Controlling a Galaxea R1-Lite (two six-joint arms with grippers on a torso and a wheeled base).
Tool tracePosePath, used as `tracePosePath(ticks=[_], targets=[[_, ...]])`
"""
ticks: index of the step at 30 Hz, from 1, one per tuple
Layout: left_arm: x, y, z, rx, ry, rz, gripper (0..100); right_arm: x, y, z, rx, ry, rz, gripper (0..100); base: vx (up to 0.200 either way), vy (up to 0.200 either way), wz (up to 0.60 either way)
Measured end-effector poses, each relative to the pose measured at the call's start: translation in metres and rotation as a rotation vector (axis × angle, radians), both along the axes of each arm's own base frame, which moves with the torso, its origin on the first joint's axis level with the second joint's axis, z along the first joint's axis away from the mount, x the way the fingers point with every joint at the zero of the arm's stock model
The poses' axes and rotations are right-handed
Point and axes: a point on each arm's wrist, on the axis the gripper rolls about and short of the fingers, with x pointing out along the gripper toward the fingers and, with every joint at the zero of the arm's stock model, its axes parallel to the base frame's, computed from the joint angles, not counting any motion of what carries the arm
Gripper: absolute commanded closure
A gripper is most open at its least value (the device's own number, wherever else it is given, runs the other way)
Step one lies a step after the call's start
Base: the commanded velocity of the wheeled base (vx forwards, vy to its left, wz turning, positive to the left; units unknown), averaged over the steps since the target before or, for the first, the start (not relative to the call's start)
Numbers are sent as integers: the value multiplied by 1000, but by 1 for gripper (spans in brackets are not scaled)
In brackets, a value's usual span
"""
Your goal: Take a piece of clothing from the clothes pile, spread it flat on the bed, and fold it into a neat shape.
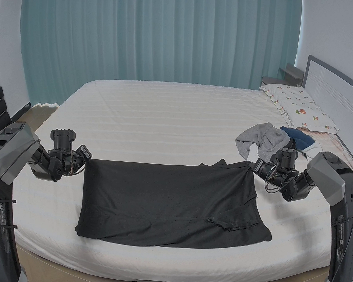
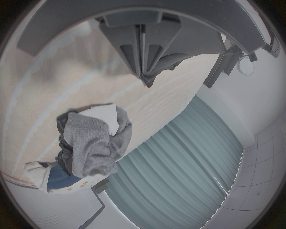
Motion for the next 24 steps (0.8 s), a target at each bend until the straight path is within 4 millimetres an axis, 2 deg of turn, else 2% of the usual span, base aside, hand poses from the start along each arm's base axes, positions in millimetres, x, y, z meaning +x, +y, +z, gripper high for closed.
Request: tracePosePath(ticks=[7, 16, 24], targets=[[0, 5, 0, 0, -4, 11, 100, 6, 0, 10, 5, -76, 3, 100, 0, 0, 0], [4, 6, 1, -4, -18, 15, 100, 16, 3, 4, 4, -101, -2, 100, 0, 0, 0], [3, 6, -5, -2, 1, 14, 100, 9, -1, -4, 1, -61, -5, 100, 0, 0, 0]])
